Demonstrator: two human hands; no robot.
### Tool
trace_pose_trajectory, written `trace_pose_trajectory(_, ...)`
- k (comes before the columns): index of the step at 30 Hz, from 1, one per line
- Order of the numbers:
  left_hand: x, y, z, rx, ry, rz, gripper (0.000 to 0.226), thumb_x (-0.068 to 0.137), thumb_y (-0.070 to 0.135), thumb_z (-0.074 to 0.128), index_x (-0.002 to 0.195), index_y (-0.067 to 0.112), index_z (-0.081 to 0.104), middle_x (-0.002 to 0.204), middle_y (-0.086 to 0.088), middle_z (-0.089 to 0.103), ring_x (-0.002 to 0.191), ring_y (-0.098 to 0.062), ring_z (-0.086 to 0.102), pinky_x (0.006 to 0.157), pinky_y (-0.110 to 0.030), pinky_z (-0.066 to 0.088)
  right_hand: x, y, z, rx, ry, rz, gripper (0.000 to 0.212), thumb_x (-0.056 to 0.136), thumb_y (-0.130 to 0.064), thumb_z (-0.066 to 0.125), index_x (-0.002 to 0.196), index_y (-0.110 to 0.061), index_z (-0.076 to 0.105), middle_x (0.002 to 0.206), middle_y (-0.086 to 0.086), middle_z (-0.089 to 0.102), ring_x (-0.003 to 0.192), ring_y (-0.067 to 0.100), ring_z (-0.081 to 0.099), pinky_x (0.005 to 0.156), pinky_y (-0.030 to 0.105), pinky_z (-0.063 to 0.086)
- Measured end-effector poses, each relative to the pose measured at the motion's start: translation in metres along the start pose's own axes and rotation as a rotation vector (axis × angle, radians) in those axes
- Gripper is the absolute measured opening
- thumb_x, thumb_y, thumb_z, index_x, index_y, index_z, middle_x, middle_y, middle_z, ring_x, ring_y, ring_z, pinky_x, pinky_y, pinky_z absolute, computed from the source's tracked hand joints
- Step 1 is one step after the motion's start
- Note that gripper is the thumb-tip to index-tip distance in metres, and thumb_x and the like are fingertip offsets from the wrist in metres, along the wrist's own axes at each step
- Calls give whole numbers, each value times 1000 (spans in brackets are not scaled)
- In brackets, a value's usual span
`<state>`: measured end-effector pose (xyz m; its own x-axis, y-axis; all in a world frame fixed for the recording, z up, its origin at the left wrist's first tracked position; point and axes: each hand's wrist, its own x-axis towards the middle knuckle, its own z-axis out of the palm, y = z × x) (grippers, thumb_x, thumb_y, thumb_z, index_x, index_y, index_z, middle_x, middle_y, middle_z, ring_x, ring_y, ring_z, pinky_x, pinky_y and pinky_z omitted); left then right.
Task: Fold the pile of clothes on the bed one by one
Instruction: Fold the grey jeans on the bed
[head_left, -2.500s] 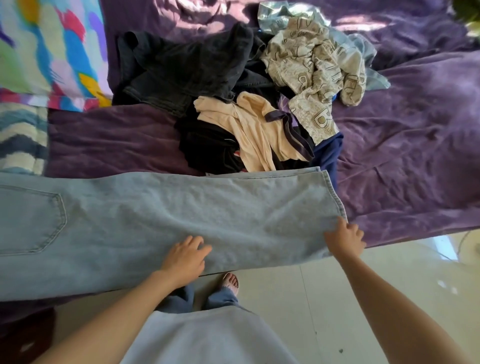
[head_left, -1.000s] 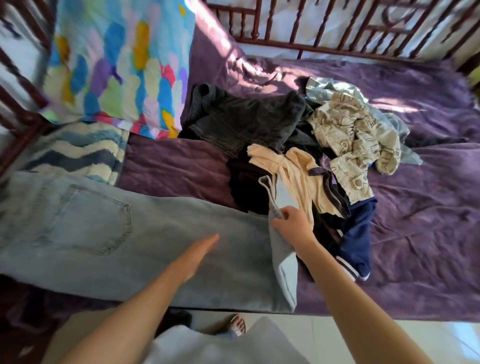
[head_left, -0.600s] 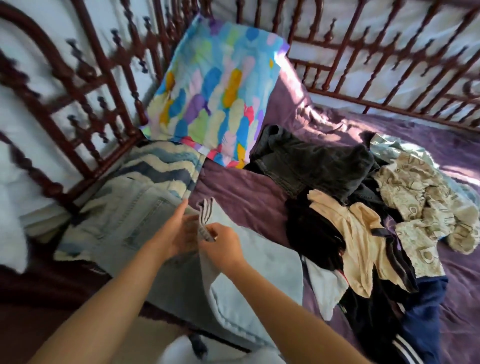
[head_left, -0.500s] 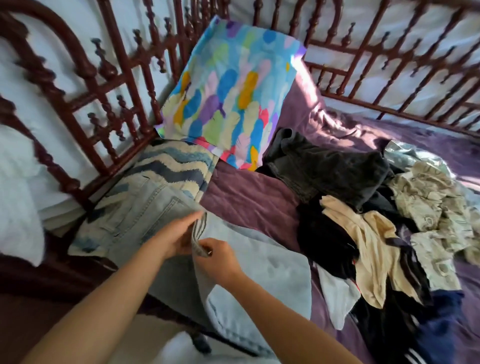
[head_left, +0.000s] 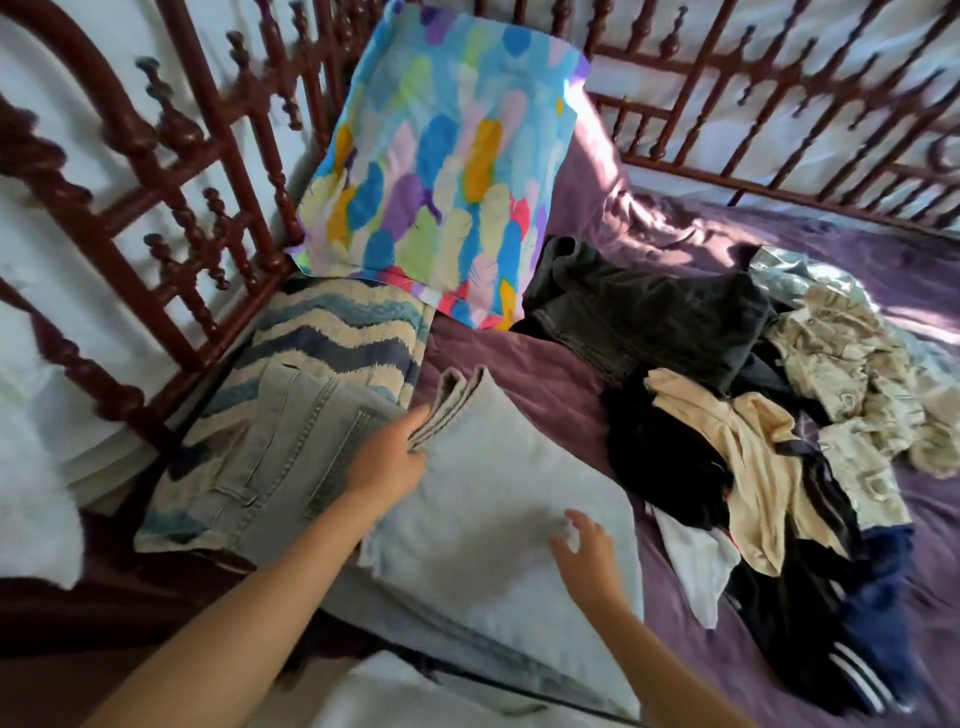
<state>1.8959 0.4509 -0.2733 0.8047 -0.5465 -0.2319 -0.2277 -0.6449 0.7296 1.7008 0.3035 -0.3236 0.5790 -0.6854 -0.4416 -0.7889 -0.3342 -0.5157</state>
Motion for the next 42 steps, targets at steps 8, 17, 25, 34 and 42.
trace_pose_trajectory(8,14,-59,-113,215,328,-185,59,86,0,54,142,15,39,134,-18,50,119,-38,48,92,-43,40,-15,-2,14,-357,-136,-58,72,89,-66,32,149,-33,8,158,3,2,144,26,9,112,42,22)
trace_pose_trajectory(17,-39,-101,-12,759,68,154,78,60,36,80,128,19,45,131,-27,51,123,-42,40,83,-69,41,-17,2,46,-652,-308,-39,147,12,-77,-46,147,-41,-3,158,6,-12,145,27,-10,115,47,10)
trace_pose_trajectory(25,-74,-129,-27,396,408,-385,69,76,44,64,127,0,50,131,-36,40,117,-56,35,87,-70,32,-32,29,53,-143,-137,271,73,93,-53,40,149,-31,0,156,13,1,140,33,21,108,44,31)
trace_pose_trajectory(34,-60,-140,-59,-69,623,-545,49,80,9,67,126,1,52,121,-26,57,112,-43,52,94,-48,40,-23,50,53,390,-46,426,88,78,-33,72,146,-11,22,143,15,40,127,34,44,105,47,38)
trace_pose_trajectory(42,-56,-134,-69,-479,751,-498,46,80,-11,52,122,7,59,120,-15,58,107,-28,56,86,-37,48,-10,45,28,344,-57,322,79,76,-20,76,141,-13,32,134,13,48,115,31,50,99,44,43)
